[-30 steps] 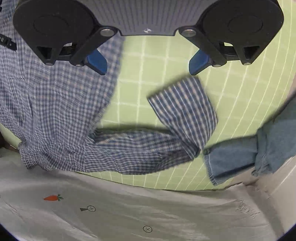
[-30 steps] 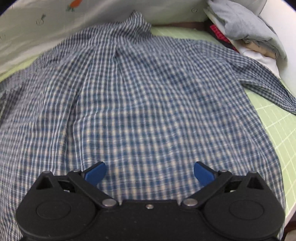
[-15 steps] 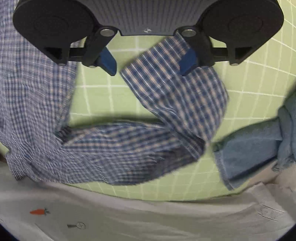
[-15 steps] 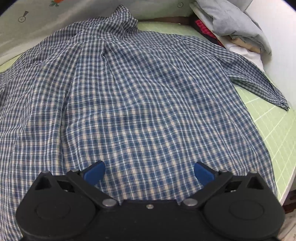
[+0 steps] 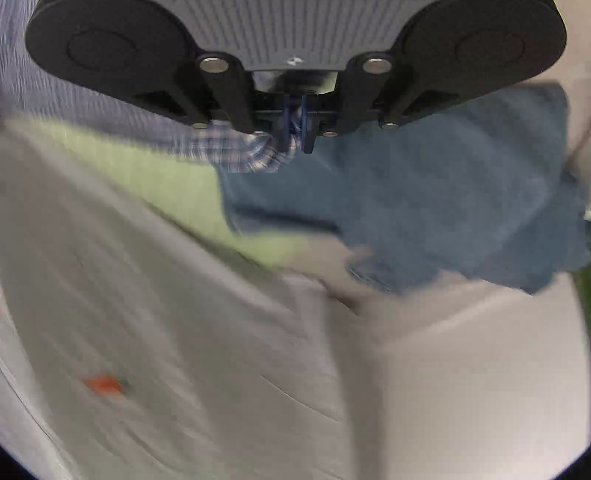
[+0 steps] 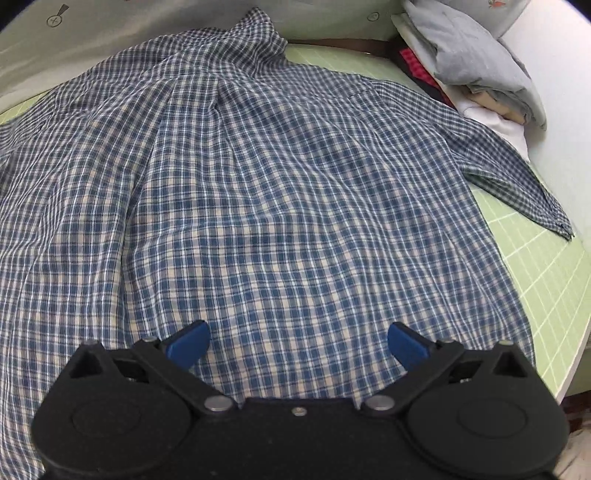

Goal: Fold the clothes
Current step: 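Grasp the buttoned sleeve cuff with the left gripper and lay it across the shirt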

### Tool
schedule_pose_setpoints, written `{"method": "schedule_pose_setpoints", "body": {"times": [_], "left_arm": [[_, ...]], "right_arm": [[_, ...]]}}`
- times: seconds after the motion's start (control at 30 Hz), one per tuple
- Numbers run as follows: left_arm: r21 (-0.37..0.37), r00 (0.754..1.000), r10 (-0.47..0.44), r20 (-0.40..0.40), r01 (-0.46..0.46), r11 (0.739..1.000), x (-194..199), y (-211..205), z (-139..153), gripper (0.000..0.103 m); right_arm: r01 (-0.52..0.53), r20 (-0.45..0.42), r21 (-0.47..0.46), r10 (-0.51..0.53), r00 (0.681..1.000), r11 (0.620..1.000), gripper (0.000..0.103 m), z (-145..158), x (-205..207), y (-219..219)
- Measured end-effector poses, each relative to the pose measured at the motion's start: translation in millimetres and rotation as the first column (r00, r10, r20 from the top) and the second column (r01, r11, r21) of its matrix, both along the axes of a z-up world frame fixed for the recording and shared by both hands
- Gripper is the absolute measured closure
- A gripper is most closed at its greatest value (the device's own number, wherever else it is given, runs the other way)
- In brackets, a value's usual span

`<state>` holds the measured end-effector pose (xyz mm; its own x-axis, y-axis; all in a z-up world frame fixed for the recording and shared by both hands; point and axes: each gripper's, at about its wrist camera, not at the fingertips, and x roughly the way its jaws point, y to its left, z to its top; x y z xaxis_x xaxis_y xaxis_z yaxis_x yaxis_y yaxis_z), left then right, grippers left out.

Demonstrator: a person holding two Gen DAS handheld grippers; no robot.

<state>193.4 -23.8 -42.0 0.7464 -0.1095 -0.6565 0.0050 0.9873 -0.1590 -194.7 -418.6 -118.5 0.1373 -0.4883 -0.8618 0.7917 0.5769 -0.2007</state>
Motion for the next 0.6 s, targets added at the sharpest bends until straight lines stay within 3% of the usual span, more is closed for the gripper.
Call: {"method": "schedule_pose_setpoints", "body": {"times": [0.03, 0.1, 0.17, 0.2, 0.43, 0.53, 0.6], "left_arm": [[0.004, 0.999, 0.031, 0.013, -0.031, 1.0, 4, 5, 1, 0.082], [0.011, 0.998, 0.064, 0.005, -0.064, 0.998, 9, 11, -2, 0.05], [-0.004, 0.997, 0.068, -0.044, -0.068, 0.998, 9, 13, -11, 0.031], [-0.011, 0.995, 0.066, -0.071, -0.067, 0.998, 9, 14, -16, 0.027], [-0.024, 0.965, 0.028, -0.261, -0.036, 0.999, 3, 3, -71, 0.024], [-0.079, 0.96, 0.024, -0.279, -0.048, 0.996, 3, 1, -83, 0.027], [-0.075, 0.958, 0.037, -0.284, -0.06, 0.995, 4, -2, -88, 0.037]], "right_arm": [[0.008, 0.004, 0.004, -0.008, 1.0, 1.0, 0.0, 0, -1, -1], [0.025, 0.013, 0.013, -0.025, 1.0, 1.0, 0.0, 0, -2, -2], [0.039, 0.02, 0.019, -0.04, 0.999, 0.999, 0.0, -1, -2, -2], [0.045, 0.022, 0.02, -0.046, 0.999, 0.999, 0.0, -1, -2, -1], [0.059, 0.027, 0.019, -0.06, 0.998, 0.998, 0.0, -1, -3, 2], [0.05, 0.02, 0.016, -0.051, 0.999, 0.999, 0.0, 0, -2, 2], [0.041, 0.014, 0.01, -0.042, 0.999, 0.999, 0.0, 0, 0, 2]]}}
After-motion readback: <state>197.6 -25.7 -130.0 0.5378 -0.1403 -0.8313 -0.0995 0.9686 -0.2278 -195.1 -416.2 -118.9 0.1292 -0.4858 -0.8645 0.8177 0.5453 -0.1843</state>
